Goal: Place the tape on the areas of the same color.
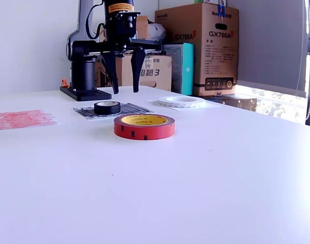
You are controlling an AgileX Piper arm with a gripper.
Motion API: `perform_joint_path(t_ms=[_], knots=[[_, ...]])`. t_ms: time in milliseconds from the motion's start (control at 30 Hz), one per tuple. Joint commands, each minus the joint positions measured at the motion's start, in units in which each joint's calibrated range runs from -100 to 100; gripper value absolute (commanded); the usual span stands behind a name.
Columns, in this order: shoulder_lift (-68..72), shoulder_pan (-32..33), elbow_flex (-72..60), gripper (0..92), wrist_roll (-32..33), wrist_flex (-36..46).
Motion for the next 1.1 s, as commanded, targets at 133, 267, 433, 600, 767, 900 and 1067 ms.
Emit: perform_joint_path(t_ms=[133,267,433,600,767,900,1067], knots=[[4.1,-1.5,-5.7,44.1,3.3,0.4],[5.8,-3.1,-7.6,44.2,3.3,0.4],[7.8,-4.6,-8.0,44.2,3.3,0.4],[8.2,-5.0,-8.0,44.2,3.3,0.4],[8.9,-4.6,-8.1,44.2,3.3,0.4],[9.1,-4.4,-8.7,44.2,3.3,0.4],[9.3,-3.9,-8.6,44.2,3.3,0.4]])
